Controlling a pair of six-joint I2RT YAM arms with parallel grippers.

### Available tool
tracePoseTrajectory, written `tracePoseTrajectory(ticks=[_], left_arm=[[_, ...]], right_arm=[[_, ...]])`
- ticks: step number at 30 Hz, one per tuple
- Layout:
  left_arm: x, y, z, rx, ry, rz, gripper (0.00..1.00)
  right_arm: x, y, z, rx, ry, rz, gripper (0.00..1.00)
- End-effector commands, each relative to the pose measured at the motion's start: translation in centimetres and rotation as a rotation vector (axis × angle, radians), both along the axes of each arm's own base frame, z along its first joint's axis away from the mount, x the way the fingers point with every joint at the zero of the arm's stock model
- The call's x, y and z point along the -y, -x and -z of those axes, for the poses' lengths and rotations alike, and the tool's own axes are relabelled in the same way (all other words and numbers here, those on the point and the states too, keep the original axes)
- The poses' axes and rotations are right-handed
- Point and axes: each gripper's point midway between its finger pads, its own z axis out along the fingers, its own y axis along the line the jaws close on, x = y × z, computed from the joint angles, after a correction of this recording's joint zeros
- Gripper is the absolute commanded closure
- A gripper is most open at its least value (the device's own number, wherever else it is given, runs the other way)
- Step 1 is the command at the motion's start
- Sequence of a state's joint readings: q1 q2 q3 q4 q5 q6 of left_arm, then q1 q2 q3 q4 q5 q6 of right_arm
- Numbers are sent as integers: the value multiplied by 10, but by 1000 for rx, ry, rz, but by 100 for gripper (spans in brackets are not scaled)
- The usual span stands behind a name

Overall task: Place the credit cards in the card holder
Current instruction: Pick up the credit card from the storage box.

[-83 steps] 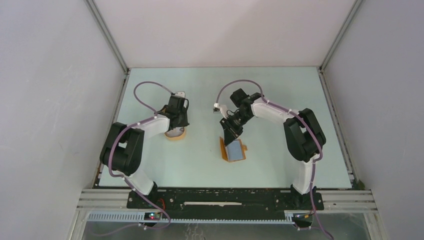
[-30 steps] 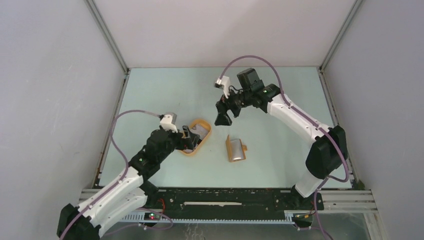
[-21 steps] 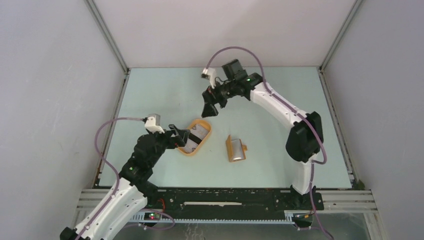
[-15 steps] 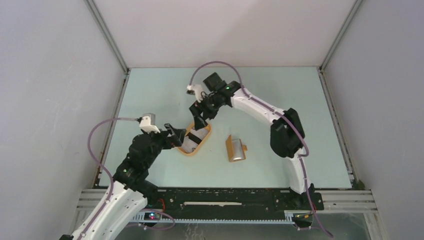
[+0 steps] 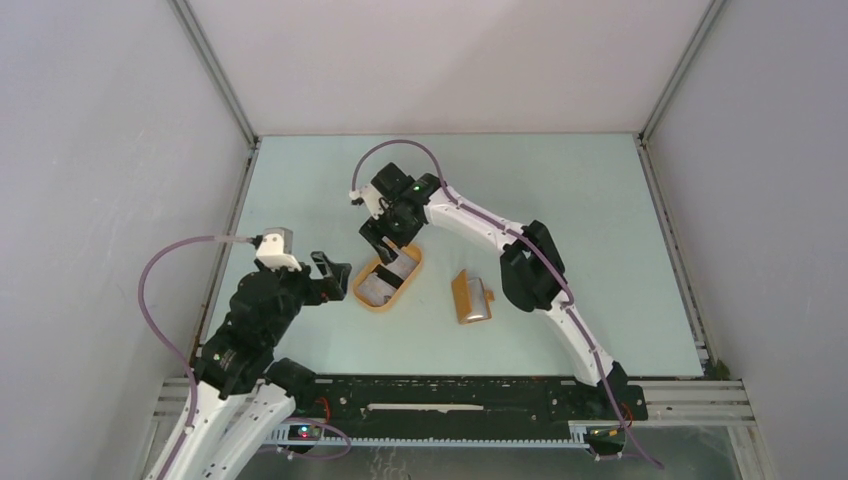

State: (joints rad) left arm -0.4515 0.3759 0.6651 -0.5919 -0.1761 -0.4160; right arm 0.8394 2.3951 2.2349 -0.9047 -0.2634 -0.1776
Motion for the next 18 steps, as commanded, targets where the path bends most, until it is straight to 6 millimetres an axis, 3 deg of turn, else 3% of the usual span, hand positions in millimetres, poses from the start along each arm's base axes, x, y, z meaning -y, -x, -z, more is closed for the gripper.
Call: tracePoseTrajectory(ticks=[1, 18], left_arm=[[-17, -1, 0, 9, -48, -49, 1], [-19, -2, 0, 16, -25, -46, 1]], right_arm=[[6, -11, 0, 66, 60, 23, 17], [8, -7, 37, 60, 145, 18, 16]])
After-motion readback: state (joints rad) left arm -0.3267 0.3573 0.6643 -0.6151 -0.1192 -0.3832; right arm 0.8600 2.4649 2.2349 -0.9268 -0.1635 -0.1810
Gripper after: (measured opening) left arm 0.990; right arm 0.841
